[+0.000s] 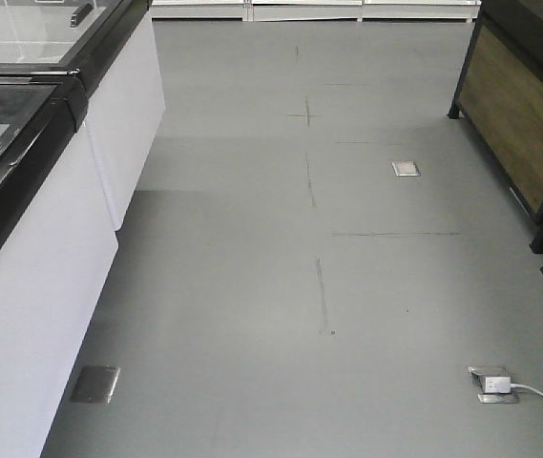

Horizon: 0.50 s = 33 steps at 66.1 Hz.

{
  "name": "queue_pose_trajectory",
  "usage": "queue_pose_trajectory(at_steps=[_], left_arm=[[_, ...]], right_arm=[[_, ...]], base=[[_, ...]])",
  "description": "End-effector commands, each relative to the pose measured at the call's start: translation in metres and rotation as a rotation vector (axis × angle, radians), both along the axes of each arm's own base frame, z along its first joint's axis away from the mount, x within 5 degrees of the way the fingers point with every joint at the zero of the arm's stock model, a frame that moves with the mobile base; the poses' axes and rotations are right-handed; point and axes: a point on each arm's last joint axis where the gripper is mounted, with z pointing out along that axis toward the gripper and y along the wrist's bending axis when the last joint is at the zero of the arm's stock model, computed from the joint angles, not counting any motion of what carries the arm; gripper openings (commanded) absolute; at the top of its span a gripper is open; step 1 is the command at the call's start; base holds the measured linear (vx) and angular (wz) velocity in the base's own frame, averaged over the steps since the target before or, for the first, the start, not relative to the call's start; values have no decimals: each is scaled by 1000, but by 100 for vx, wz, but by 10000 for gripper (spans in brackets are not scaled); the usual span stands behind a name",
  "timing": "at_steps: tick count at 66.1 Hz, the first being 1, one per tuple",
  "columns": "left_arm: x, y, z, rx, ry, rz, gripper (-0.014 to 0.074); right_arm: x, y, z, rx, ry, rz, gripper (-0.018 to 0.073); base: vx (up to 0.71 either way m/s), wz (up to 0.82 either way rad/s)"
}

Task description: Left arm holds basket, right arm returns cookies

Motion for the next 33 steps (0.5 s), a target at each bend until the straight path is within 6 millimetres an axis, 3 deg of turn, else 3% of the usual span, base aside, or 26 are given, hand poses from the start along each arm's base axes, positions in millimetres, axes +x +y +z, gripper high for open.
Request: queue_pose_trajectory(at_steps=[1, 33], left_arm=[[-1, 1, 17, -11, -116, 6, -6], [-1, 1, 17, -11, -116, 6, -6]], right_arm=[[-1, 0, 7, -13, -90, -3, -8], [-1, 0, 7, -13, -90, -3, -8]], base=[[0, 0], [0, 0]])
